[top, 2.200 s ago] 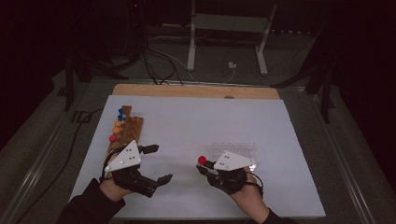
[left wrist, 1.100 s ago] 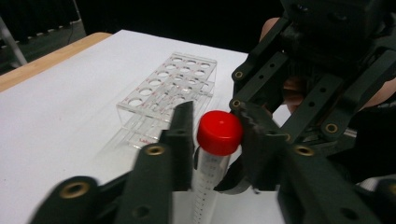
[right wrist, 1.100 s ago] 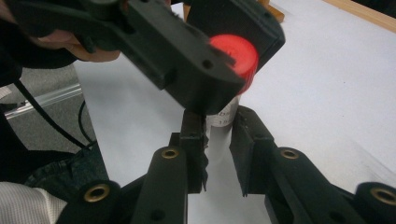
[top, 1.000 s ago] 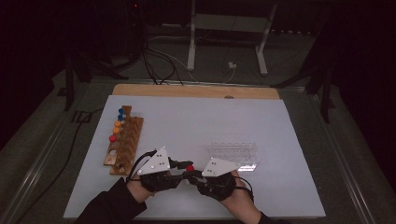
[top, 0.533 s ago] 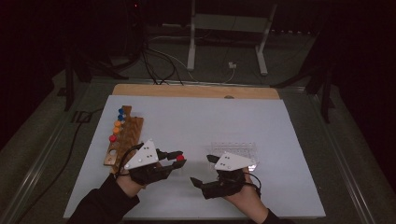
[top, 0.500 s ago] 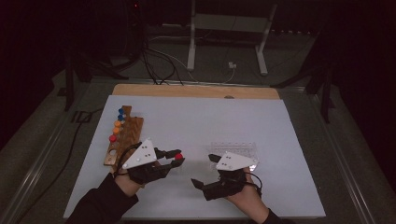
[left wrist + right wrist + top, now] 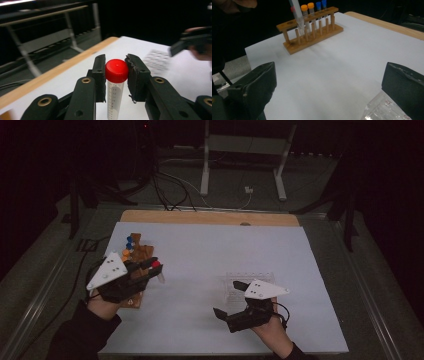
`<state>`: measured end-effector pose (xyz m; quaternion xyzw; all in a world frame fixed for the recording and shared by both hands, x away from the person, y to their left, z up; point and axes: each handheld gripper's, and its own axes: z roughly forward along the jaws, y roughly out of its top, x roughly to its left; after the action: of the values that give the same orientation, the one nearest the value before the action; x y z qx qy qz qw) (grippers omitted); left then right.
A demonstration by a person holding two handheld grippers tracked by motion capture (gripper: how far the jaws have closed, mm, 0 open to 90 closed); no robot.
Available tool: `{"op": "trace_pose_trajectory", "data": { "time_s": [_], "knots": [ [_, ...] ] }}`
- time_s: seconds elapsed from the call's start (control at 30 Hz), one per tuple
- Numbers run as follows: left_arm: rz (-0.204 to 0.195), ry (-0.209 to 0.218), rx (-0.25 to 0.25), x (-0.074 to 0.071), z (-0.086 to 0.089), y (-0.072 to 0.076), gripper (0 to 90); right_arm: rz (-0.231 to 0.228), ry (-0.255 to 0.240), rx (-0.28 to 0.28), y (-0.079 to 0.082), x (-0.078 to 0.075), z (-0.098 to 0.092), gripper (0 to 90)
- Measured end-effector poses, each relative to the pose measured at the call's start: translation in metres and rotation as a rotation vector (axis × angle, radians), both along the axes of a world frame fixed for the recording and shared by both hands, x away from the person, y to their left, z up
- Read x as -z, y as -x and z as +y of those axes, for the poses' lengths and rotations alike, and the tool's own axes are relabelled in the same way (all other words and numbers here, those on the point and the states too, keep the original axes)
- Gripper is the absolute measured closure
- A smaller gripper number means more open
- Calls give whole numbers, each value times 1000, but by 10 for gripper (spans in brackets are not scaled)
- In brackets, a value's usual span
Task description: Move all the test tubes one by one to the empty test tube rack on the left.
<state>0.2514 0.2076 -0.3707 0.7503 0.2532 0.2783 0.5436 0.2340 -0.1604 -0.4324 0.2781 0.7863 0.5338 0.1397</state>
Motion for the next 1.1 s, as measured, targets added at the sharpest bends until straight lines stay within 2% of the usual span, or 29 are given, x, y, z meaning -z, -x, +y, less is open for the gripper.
{"op": "trace_pose_trajectory", "data": {
  "time_s": [0.13,0.2,0.37,0.53,0.67,0.83,1.1],
  "knots": [
    [-10,-3,-101,-3,17,1,715,4,-5,11,-2,1,-3,0],
    [-6,8,-121,-3,25,1,715,5,-8,15,-3,1,-4,0],
    [-11,-8,-189,1,39,0,715,-14,8,27,-2,2,-4,0],
    [-4,9,-249,4,55,0,715,-11,5,28,-3,3,-6,0],
    [3,25,-273,5,65,1,716,-11,2,23,-3,2,-6,0],
    [15,13,-306,11,71,2,715,-11,-1,16,-2,2,-6,0],
    [41,3,-331,24,74,0,715,-9,-5,16,-3,2,-7,0]
  ]
}}
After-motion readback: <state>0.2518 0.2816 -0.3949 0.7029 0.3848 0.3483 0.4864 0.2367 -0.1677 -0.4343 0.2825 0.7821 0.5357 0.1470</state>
